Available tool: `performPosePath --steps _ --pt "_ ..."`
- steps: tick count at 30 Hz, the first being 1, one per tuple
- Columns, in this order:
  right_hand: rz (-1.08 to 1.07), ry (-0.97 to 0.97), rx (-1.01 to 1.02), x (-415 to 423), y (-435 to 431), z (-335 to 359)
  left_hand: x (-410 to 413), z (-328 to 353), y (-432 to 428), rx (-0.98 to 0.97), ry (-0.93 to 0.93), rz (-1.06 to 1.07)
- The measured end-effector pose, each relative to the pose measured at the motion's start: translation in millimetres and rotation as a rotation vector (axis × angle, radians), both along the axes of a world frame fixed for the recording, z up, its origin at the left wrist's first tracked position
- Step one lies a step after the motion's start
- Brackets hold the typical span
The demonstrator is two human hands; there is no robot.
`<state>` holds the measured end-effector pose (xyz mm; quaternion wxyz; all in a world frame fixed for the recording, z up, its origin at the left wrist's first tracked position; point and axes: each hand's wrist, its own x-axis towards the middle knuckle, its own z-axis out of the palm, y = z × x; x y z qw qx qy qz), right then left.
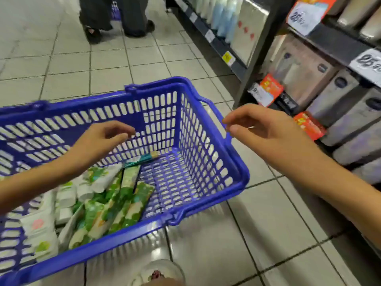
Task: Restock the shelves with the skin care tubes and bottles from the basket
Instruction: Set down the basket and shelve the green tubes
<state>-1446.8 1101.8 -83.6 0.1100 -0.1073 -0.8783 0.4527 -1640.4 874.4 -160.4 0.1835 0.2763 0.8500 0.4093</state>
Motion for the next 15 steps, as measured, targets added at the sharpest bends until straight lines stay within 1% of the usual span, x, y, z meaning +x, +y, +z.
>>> performPosePath --steps 2,3,4,5,7,9,10,13,15 --pt "0.064 -0.027 -0.085 -36.9 -18.5 -10.3 -18.9 -35.6 -42.5 -0.164 -0.064 0.116" --pt "0.062 -0.048 -0.168 -53.0 -26.6 -18.6 -23.7 -51.3 -55.5 -0.231 -0.087 0.151" --pt "0.055 -0.093 -0.24 -68.3 -33.9 -29.9 -26.9 -65.8 -63.1 -0.278 -0.105 0.169" --pt "0.062 -0.161 -0.265 -81.7 -40.3 -43.2 -29.6 -79.2 -66.1 -0.309 -0.119 0.171" --pt "0.134 -0.373 -0.166 -100.7 -51.1 -70.8 -31.5 -97.5 -58.6 -0.333 -0.156 0.164" --pt "0.195 -0.572 -0.099 -112.8 -58.2 -94.8 -32.0 -114.9 -41.0 -0.369 -0.14 0.117" --pt "0.205 -0.639 -0.092 -117.6 -61.5 -102.7 -30.8 -123.0 -31.0 -0.439 -0.119 0.059" --pt "0.261 -0.848 0.005 -132.5 -70.0 -119.1 -26.6 -140.6 -2.3 -0.743 -0.074 -0.121" --pt "0.333 -1.024 0.081 -142.8 -73.9 -133.2 -31.7 -152.4 11.4 -0.796 -0.055 -0.135"
